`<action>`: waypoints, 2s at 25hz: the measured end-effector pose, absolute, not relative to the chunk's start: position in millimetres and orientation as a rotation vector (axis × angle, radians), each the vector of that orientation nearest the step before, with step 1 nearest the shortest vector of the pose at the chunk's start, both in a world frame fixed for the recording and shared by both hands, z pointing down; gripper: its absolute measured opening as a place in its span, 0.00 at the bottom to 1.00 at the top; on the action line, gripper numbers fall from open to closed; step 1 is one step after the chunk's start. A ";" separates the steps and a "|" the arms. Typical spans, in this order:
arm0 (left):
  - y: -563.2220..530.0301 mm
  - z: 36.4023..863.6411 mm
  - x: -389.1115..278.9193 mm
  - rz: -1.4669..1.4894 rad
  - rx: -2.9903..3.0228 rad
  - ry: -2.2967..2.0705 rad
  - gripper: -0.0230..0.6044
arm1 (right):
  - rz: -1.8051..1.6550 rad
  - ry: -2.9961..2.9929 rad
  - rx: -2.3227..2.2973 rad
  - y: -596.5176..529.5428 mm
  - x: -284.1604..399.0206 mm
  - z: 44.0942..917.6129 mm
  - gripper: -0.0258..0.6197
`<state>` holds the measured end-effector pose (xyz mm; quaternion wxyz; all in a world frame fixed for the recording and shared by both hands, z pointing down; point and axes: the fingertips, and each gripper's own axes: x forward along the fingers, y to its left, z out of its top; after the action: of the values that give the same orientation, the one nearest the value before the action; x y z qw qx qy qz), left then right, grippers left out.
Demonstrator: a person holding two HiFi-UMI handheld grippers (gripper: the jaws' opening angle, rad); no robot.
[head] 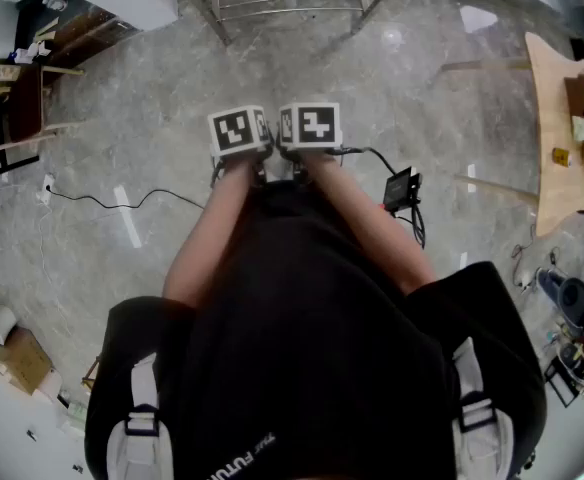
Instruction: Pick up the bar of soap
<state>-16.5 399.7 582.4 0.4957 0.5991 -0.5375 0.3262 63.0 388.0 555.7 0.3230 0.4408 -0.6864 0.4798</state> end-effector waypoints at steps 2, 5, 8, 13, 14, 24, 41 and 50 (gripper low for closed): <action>396.5 580.3 -8.1 0.778 1.465 -1.329 0.03 | 1.219 -1.797 1.183 384.6 80.6 557.2 0.06; 398.4 578.8 6.3 0.760 1.465 -1.340 0.03 | 1.211 -1.803 1.194 382.4 98.0 556.4 0.06; 401.0 578.7 13.7 0.761 1.458 -1.357 0.03 | 1.214 -1.823 1.194 381.9 107.2 553.7 0.06; 410.9 580.3 22.0 0.757 1.445 -1.380 0.03 | 1.218 -1.850 1.176 386.7 115.1 553.3 0.06; 412.1 580.7 21.5 0.753 1.443 -1.384 0.03 | 1.214 -1.855 1.173 387.0 115.2 552.5 0.06; 411.0 571.9 29.5 0.724 1.437 -1.416 0.03 | 1.196 -1.891 1.147 386.1 120.7 550.5 0.06; 404.8 567.1 32.9 0.692 1.462 -1.416 0.03 | 1.223 -1.910 1.182 374.8 123.0 543.0 0.06; 368.0 571.4 35.6 0.685 1.466 -1.383 0.03 | 1.231 -1.875 1.210 341.2 124.6 550.1 0.06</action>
<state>35.6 368.0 571.4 0.4850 0.6022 -0.5683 0.2813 124.6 341.2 550.1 0.2921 0.4542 -0.7036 0.4619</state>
